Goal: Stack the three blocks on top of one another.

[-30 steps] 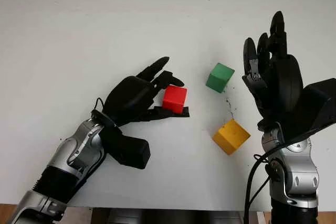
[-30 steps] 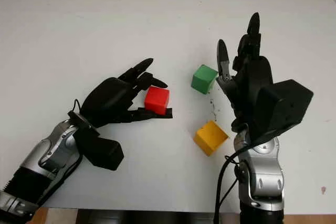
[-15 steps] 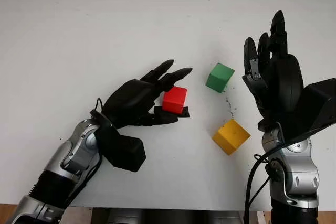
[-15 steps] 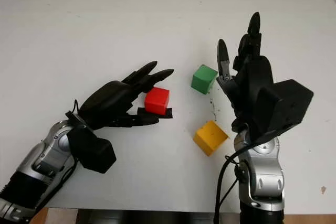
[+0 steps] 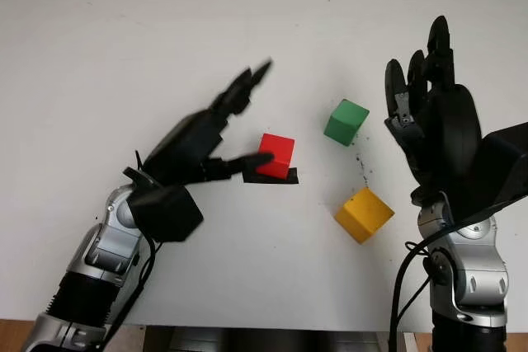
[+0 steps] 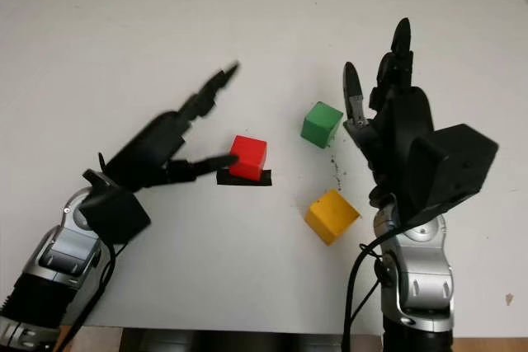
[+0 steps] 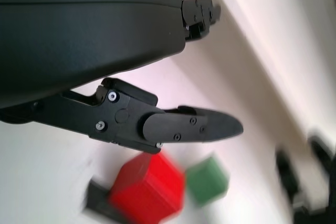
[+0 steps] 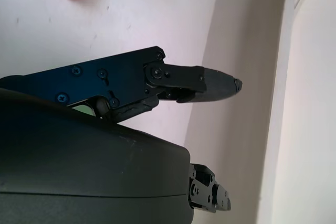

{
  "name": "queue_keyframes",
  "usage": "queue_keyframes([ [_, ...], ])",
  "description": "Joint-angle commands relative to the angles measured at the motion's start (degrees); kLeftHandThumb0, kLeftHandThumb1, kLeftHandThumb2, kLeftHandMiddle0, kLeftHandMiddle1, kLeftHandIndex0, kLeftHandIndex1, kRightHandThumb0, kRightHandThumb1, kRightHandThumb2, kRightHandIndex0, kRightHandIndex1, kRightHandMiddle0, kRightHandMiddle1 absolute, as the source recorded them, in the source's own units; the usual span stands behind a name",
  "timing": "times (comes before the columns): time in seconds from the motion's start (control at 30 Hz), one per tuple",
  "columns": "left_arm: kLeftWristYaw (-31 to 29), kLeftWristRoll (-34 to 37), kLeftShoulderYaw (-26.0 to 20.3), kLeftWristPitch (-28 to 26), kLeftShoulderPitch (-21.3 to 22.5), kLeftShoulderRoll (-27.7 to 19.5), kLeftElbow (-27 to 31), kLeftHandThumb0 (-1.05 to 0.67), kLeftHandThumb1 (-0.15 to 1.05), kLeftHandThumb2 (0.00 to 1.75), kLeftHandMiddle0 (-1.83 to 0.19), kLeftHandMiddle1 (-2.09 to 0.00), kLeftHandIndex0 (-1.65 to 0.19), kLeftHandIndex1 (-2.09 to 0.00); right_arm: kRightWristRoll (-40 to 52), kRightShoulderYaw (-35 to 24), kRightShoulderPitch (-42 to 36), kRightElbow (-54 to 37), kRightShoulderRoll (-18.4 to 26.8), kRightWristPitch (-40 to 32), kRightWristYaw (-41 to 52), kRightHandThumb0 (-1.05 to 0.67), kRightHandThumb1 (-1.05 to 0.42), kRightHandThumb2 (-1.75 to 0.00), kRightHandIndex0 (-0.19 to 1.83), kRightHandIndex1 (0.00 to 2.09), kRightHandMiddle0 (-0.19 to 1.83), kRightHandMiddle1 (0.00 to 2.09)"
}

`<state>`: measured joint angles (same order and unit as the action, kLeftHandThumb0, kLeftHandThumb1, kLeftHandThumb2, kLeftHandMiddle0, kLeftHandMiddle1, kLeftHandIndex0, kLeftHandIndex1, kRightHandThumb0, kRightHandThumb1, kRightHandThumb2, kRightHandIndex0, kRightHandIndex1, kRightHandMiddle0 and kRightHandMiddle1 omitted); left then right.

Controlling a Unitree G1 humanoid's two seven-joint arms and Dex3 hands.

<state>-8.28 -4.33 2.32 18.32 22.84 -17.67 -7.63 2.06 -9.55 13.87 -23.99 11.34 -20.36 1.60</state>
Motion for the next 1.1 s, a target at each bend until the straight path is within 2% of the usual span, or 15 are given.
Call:
queue_keyframes([
  [0.0,0.8,6.2,-4.3,-2.9,1.5,2.7,-1.1,-0.72,1.05,0.55,0.19,-0.04,0.19,-0.04,-0.9,-1.4,1.0,-1.7,3.5,0.4,1.3,-0.59,-1.05,-0.30,-0.18,0.01,-0.15,0.04],
  [0.07,-0.5,12.1,-7.4,-5.0,2.5,3.7,-2.5,-0.75,1.05,0.53,0.19,-0.04,0.19,-0.04,-1.4,-2.4,1.6,-1.9,6.3,0.5,2.9,-0.59,-1.05,-0.22,-0.17,0.02,-0.14,0.05],
  [0.2,-3.4,16.3,-10.1,-6.5,2.5,3.3,-4.8,-0.74,1.05,0.54,0.19,-0.01,0.19,-0.01,-1.1,-4.2,2.8,-4.1,12.6,-1.3,7.8,-0.53,-0.99,-0.08,-0.17,0.03,-0.13,0.06],
  [0.27,-4.3,16.7,-10.5,-7.0,1.9,3.4,-5.3,-0.73,1.05,0.55,0.19,0.00,0.19,0.00,-1.8,-4.9,2.8,-4.9,17.5,-1.5,11.7,-0.54,-0.95,-0.05,-0.16,0.04,-0.11,0.07],
  [0.4,-3.5,17.0,-11.2,-8.3,1.2,4.4,-4.9,-0.73,1.05,0.58,0.19,0.00,0.19,0.00,-6.0,-5.7,1.0,-6.5,30.4,1.2,21.6,-0.59,-0.86,-0.03,-0.03,0.09,0.10,0.14],
  [0.47,-3.4,17.1,-11.5,-8.5,1.0,4.8,-5.0,-0.73,1.05,0.59,0.19,0.00,0.19,0.00,-7.8,-6.1,-0.2,-7.7,36.2,3.1,26.8,-0.63,-0.81,-0.04,0.03,0.10,0.21,0.12],
  [0.53,-3.7,17.2,-11.7,-8.5,0.8,5.2,-5.1,-0.72,1.05,0.59,0.19,0.00,0.19,0.00,-9.2,-6.4,-1.4,-9.2,40.8,4.3,31.4,-0.60,-0.74,-0.04,0.06,0.09,0.31,0.11],
  [0.63,-3.8,17.1,-11.7,-8.7,0.8,5.7,-5.3,-0.73,1.05,0.58,0.19,0.00,0.19,0.00,-14.2,-5.6,-3.5,-10.4,45.8,10.5,34.8,-0.59,-0.71,-0.04,0.09,0.09,0.37,0.10],
  [0.77,-4.3,17.3,-11.8,-8.7,0.5,6.0,-4.8,-0.71,1.05,0.60,0.19,0.00,0.19,0.00,-20.2,-3.6,-3.4,-11.0,51.0,17.9,38.5,-0.63,-0.72,-0.05,0.10,0.08,0.38,0.08],
  [0.93,-4.2,17.3,-12.4,-7.6,0.5,6.2,-4.8,-0.70,1.05,0.61,0.19,0.00,0.19,0.00,-22.9,-1.9,-2.3,-10.7,53.0,24.2,41.1,-0.69,-0.72,-0.05,0.10,0.06,0.41,0.07],
  [1.07,-3.9,16.6,-12.5,-7.0,0.5,6.2,-4.8,-0.72,1.05,0.61,0.19,0.00,0.19,0.00,-23.4,-1.4,-3.0,-11.0,52.8,27.9,42.2,-0.69,-0.70,-0.05,0.11,0.07,0.45,0.08],
])
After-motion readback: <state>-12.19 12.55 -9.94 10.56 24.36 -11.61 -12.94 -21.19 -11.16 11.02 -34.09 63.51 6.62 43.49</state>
